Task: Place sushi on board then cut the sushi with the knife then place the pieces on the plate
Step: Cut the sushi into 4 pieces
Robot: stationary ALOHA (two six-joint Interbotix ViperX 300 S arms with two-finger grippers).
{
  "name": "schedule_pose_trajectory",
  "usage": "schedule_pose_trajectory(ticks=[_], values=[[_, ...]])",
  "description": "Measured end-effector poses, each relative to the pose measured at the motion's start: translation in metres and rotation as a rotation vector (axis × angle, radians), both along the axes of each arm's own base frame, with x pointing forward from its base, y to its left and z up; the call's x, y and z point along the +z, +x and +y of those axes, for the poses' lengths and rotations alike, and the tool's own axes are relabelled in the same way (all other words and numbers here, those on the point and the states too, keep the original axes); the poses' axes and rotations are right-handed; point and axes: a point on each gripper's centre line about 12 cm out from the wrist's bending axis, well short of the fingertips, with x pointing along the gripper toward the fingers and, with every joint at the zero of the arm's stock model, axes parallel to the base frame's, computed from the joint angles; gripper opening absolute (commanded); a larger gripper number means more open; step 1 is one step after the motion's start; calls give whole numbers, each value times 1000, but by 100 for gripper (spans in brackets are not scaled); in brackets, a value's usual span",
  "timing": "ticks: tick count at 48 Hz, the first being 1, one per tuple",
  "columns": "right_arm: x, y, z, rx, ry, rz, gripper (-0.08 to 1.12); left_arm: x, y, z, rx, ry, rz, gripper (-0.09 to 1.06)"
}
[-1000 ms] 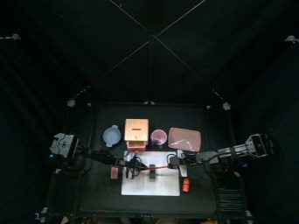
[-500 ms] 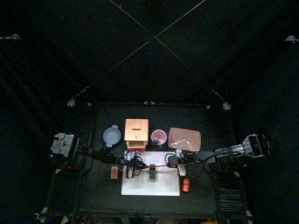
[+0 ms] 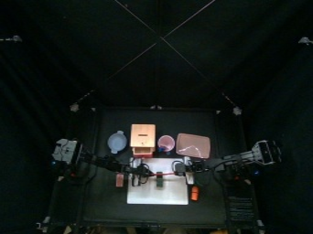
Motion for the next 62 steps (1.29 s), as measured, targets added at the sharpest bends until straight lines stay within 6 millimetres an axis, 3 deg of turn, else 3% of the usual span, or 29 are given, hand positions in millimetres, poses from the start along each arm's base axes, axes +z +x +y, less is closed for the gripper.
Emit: schedule_pose_trajectory(ticks=[14,26,37,44,49,55,62], values=[[-18,6,-1,4,-12,61,43,-24,2,2,11,6,100,38],[-26,6,-9,29,-64,92,43,-25,2,17,45,21,112,38],[-14,9,-19,29,-101,86,43,-13,3,27,39,66,94,38],[11,9,-17,36,-108,49,43,11,-4,18,10,70,39,38],[23,3,-2,78,-98,18,43,19,-4,0,-40,73,14,38],[21,0,18,109,-54,24,43,18,-2,-21,-80,60,13,38],[11,1,21,109,-45,60,43,7,1,-23,-69,49,39,38]])
